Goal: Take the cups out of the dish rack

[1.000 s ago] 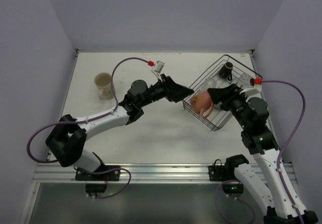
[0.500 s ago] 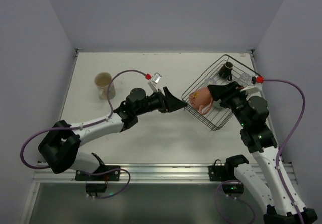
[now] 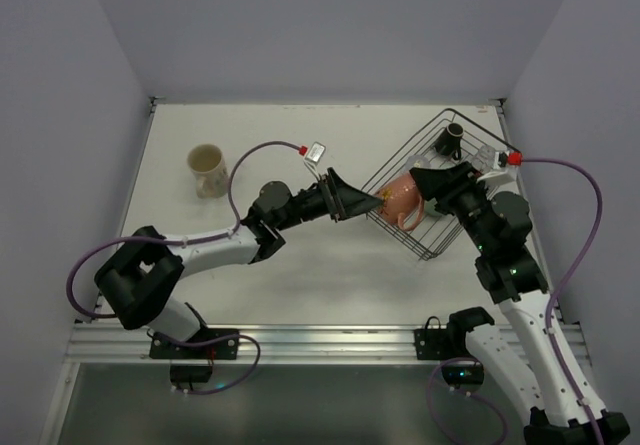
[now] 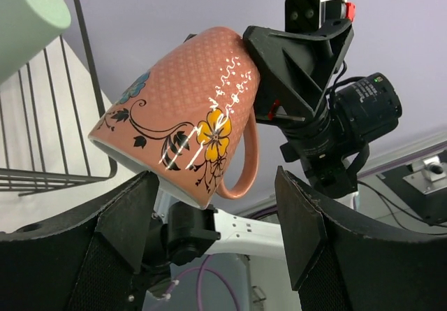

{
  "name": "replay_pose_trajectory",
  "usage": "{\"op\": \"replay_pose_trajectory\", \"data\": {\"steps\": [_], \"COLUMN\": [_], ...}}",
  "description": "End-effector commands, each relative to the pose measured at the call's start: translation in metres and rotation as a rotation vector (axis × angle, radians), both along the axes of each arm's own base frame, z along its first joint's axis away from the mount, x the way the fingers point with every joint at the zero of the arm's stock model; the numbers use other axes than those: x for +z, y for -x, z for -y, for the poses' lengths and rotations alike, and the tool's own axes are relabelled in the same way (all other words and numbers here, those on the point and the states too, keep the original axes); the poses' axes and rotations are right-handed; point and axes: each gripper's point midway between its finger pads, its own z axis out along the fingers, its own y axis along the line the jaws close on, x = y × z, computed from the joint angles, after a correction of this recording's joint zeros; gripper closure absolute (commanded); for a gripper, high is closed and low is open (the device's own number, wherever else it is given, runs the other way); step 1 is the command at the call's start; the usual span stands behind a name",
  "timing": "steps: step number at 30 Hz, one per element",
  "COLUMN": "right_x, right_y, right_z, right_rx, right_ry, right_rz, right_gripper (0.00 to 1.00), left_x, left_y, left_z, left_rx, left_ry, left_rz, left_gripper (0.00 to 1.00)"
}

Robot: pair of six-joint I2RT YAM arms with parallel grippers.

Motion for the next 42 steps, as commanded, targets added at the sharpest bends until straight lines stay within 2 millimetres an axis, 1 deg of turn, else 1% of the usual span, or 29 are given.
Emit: {"op": "replay_pose_trajectory", "data": {"steps": [1, 5, 10, 11, 13, 14, 16, 19, 20, 22, 23, 24, 25, 26, 27, 28, 29, 30, 31, 32, 33, 34, 35, 37, 38, 39, 40, 41, 42], "right_x": [0.038, 0.043, 0.035, 0.034, 0.029, 0.029, 0.024, 0.017, 0.014, 0.005, 0.002, -0.002, -0.003, -0.004, -0.007, -0.008, -0.009, -0.009, -0.008, -0.007, -0.005, -0.003, -0.003, -0.004, -0.004, -0.007, -0.009, -0.011, -0.017], "right_y": [0.001, 0.001, -0.002, -0.001, -0.002, 0.000, 0.001, 0.004, 0.005, 0.005, 0.006, 0.007, 0.007, 0.009, 0.009, 0.010, 0.011, 0.013, 0.014, 0.015, 0.017, 0.018, 0.020, 0.024, 0.026, 0.028, 0.028, 0.030, 0.029], "right_z": [-0.002, -0.002, -0.010, -0.012, -0.014, -0.014, -0.014, -0.020, -0.022, -0.023, -0.023, -0.022, -0.022, -0.022, -0.021, -0.022, -0.023, -0.022, -0.021, -0.020, -0.018, -0.016, -0.013, -0.008, -0.006, -0.004, -0.004, -0.005, -0.005], "right_rx": [0.012, 0.008, 0.043, 0.055, 0.065, 0.066, 0.068, 0.108, 0.116, 0.122, 0.122, 0.118, 0.118, 0.120, 0.121, 0.126, 0.133, 0.136, 0.133, 0.129, 0.124, 0.118, 0.103, 0.088, 0.081, 0.082, 0.084, 0.092, 0.096], "right_ry": [-0.078, -0.096, -0.133, -0.141, -0.155, -0.157, -0.163, -0.170, -0.171, -0.166, -0.163, -0.159, -0.157, -0.155, -0.143, -0.134, -0.125, -0.105, -0.092, -0.082, -0.054, -0.040, -0.025, 0.022, 0.035, 0.061, 0.071, 0.079, 0.090], "right_rz": [0.122, 0.148, 0.144, 0.142, 0.136, 0.138, 0.129, 0.107, 0.099, 0.081, 0.076, 0.071, 0.072, 0.073, 0.070, 0.065, 0.062, 0.059, 0.063, 0.067, 0.071, 0.077, 0.077, 0.077, 0.083, 0.081, 0.077, 0.075, 0.064], "right_gripper": [0.69, 0.69, 0.69, 0.69, 0.69, 0.69, 0.69, 0.69, 0.69, 0.67, 0.64, 0.61, 0.57, 0.46, 0.39, 0.33, 0.22, 0.18, 0.14, 0.09, 0.07, 0.07, 0.05, 0.03, 0.03, 0.03, 0.03, 0.03, 0.04], "left_x": [0.033, 0.031, 0.055, 0.055, 0.065, 0.065, 0.070, 0.072, 0.074, 0.075, 0.075, 0.075, 0.074, 0.081, 0.073, 0.073, 0.085, 0.069, 0.077, 0.086, 0.067, 0.066, 0.071, 0.063, 0.055, 0.042, 0.031, 0.022, 0.002], "left_y": [0.013, 0.010, 0.009, 0.008, 0.009, 0.008, 0.008, 0.003, 0.002, 0.001, 0.000, -0.001, -0.001, 0.001, -0.003, -0.004, -0.005, -0.012, -0.013, -0.023, -0.031, -0.037, -0.048, -0.062, -0.078, -0.084, -0.104, -0.112, -0.115], "left_z": [0.004, 0.003, 0.006, 0.009, 0.011, 0.011, 0.010, 0.010, 0.009, 0.009, 0.009, 0.008, 0.008, 0.005, 0.008, 0.007, 0.002, 0.004, -0.002, -0.007, -0.010, -0.016, -0.030, -0.050, -0.066, -0.082, -0.105, -0.118, -0.136], "left_rx": [-0.062, -0.045, -0.041, -0.042, -0.052, -0.052, -0.046, -0.016, -0.004, 0.009, 0.017, 0.029, 0.035, 0.042, 0.061, 0.074, 0.105, 0.133, 0.159, 0.207, 0.228, 0.253, 0.314, 0.349, 0.405, 0.403, 0.466, 0.479, 0.464], "left_ry": [0.115, 0.117, 0.203, 0.210, 0.248, 0.258, 0.278, 0.278, 0.279, 0.262, 0.253, 0.240, 0.223, 0.221, 0.167, 0.143, 0.138, 0.038, 0.009, -0.021, -0.147, -0.199, -0.249, -0.433, -0.508, -0.635, -0.716, -0.779, -0.901], "left_rz": [0.027, -0.010, 0.025, 0.025, 0.043, 0.043, 0.058, 0.084, 0.087, 0.112, 0.118, 0.144, 0.153, 0.176, 0.191, 0.209, 0.234, 0.241, 0.270, 0.292, 0.308, 0.328, 0.341, 0.384, 0.379, 0.376, 0.345, 0.330, 0.305], "left_gripper": [0.26, 0.29, 0.36, 0.40, 0.52, 0.61, 0.66, 0.69, 0.78, 0.87, 0.95, 0.99, 1.00, 1.00, 1.00, 1.00, 1.00, 1.00, 1.00, 1.00, 1.00, 1.00, 1.00, 1.00, 1.00, 1.00, 1.00, 1.00, 1.00]}}
